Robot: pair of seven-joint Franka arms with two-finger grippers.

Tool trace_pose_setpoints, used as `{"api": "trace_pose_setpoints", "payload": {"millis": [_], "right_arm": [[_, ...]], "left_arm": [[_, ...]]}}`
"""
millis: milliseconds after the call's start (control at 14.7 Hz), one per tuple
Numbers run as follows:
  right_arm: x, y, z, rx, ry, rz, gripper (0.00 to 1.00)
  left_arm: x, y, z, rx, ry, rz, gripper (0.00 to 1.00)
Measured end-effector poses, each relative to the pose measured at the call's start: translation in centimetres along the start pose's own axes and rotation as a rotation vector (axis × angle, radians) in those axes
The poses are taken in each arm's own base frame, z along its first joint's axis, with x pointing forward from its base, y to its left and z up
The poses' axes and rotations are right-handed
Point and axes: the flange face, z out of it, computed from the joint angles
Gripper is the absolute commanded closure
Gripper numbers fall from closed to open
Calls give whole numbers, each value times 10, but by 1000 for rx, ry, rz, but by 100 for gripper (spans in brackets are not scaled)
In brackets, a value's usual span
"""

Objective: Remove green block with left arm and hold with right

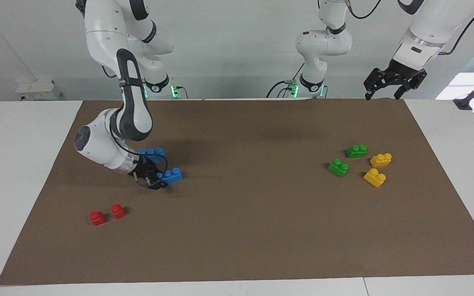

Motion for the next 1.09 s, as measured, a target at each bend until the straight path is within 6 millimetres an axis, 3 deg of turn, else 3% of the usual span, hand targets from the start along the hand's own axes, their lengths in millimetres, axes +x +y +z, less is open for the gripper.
{"api": "trace_pose_setpoints", "payload": {"millis": [682,1092], "right_arm": [[-8,-3,4,-6,-2,-13,41],[-13,-6,-6,6,2,-15,32]], "left_arm": [[0,0,-1,1,2,0,0],[0,0,-1,1,4,0,0]]}}
